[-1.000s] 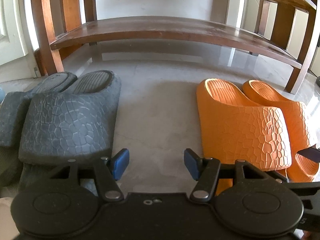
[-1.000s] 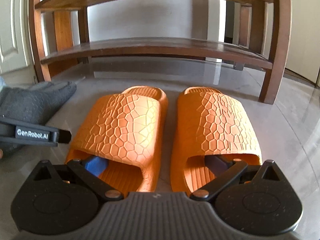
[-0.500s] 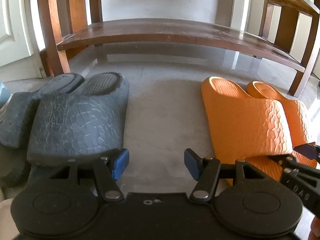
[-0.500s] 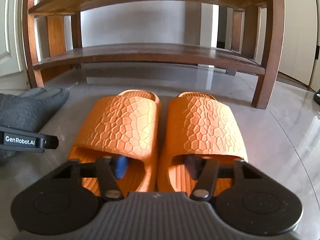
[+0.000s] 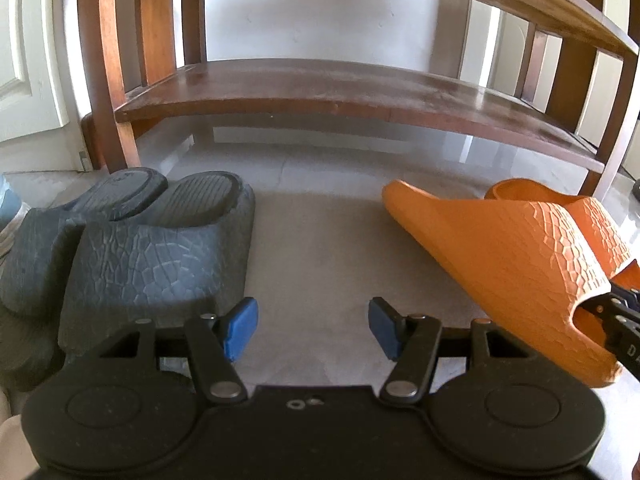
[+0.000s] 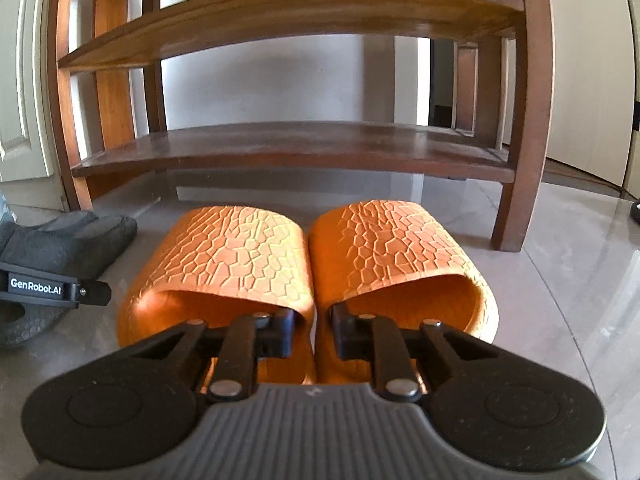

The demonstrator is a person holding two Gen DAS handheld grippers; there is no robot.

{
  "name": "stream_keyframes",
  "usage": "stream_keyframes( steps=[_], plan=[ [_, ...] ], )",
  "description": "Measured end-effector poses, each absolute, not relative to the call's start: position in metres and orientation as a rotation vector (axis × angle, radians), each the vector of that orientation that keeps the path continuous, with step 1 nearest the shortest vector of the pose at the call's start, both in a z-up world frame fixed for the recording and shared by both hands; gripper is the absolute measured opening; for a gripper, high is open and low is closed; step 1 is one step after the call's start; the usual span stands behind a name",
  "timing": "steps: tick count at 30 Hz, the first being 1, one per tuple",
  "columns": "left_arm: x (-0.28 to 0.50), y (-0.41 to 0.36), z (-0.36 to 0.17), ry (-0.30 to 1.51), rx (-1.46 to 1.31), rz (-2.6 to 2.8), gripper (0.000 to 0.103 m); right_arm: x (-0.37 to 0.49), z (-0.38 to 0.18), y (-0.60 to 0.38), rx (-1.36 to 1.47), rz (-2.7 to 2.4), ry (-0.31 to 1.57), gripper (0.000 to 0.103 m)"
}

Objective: Organize scattered shoes
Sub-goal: 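Lift the paired orange slides with the right tool toward the rack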

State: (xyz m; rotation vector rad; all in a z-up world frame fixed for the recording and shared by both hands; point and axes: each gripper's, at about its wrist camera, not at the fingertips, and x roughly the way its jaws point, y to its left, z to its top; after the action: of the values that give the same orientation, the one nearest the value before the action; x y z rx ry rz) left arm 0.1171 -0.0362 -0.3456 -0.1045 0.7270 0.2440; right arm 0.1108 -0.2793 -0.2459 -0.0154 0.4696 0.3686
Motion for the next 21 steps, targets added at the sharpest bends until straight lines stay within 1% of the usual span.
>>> stream_keyframes(
  steps=[10,21],
  plan=[
    [0.124,-0.045,-0.332,0.697,-0.1,0.226,0.061,0.098,-0.229,-0.3,0.051,0.335,0.465,0.021],
    [0.133,-0.065,-0.323,0.648,-0.112,0.156,0.061,0.081,-0.187,-0.32,0.093,0.282,0.376,0.022]
  ],
)
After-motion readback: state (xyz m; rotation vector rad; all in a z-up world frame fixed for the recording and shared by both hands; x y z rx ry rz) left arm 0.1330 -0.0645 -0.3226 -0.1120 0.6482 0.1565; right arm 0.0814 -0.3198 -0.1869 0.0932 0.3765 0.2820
